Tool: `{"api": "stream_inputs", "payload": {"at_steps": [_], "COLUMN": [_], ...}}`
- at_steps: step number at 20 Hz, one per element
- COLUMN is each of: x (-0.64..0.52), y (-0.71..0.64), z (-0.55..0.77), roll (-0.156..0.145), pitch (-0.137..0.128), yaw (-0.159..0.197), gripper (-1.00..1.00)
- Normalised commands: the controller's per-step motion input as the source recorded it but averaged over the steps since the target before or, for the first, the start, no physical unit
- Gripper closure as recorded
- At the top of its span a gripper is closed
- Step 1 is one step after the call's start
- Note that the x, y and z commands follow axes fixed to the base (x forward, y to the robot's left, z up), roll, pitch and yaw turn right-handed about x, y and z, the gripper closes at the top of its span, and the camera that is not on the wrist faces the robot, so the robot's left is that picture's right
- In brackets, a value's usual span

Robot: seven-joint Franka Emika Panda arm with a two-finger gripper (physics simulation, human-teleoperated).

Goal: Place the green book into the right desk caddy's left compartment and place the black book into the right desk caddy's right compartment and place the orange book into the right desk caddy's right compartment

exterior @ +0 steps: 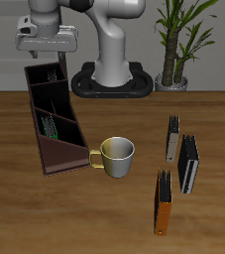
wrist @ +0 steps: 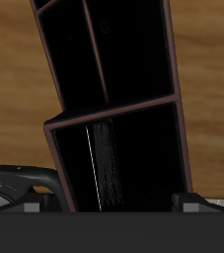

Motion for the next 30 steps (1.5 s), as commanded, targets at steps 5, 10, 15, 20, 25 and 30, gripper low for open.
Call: {"api": "stream_inputs", "payload": {"at_steps": [5, 10, 15, 20, 25, 30], "x": [0.1, 0.15, 0.39, 0.54, 0.61, 0.46], "y": [0.23, 0.21, 0.18, 0.21, 0.1, 0.1], "z": [0.14, 0.21, 0.16, 0.06, 0.06, 0.0], "roll": [0.023, -0.008, -0.047, -0.029, -0.05, 0.02], "pitch": [-0.013, -0.059, -0.099, -0.045, -0.039, -0.01], "yaw": [0.026, 0.019, 0.02, -0.005, 0.013, -0.011], "gripper": [-1.0, -1.0, -1.0, -1.0, -1.0, -1.0]}}
